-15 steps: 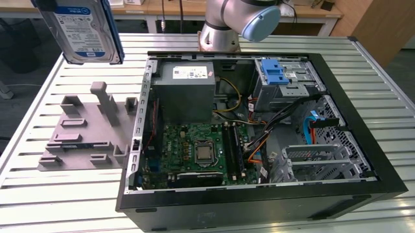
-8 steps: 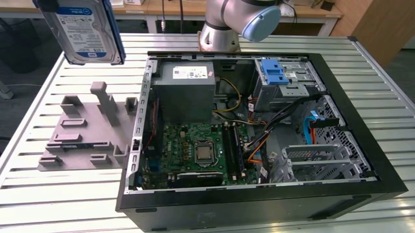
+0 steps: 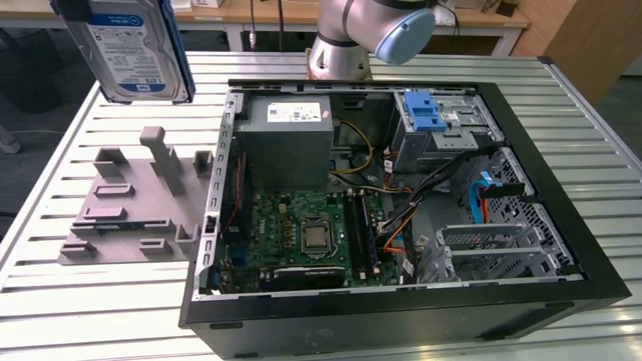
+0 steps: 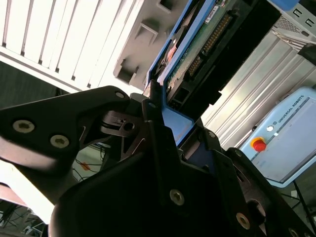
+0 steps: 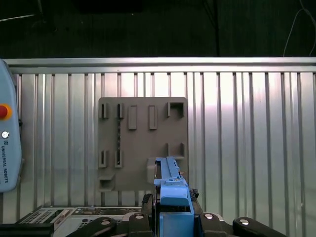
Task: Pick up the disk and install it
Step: 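Pick up the disk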
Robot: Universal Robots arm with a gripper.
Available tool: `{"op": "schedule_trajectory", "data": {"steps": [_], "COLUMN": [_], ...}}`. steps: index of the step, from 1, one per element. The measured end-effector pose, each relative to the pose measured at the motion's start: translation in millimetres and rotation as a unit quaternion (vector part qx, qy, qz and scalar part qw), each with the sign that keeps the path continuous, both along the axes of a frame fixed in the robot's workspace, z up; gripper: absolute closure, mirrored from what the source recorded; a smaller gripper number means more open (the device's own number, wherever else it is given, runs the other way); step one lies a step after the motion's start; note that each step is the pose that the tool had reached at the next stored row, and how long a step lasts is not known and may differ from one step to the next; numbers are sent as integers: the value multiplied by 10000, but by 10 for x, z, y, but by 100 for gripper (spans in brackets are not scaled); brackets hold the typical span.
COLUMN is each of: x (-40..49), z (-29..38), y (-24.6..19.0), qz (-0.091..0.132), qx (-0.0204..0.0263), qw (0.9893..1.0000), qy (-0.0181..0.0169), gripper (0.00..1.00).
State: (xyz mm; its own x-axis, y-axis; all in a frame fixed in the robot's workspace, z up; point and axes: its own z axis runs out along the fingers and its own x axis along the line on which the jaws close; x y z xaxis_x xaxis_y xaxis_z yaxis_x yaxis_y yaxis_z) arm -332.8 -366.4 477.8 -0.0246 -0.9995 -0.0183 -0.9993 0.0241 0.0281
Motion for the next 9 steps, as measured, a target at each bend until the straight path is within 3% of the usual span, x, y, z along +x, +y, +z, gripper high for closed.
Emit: {"op": "schedule_trajectory", "data": {"steps": [9], "x": [83], "z": [-1], "y": [-47], "qz": [0], "qx": [0], "qw": [10000], "qy": [1], "gripper": [64]}}
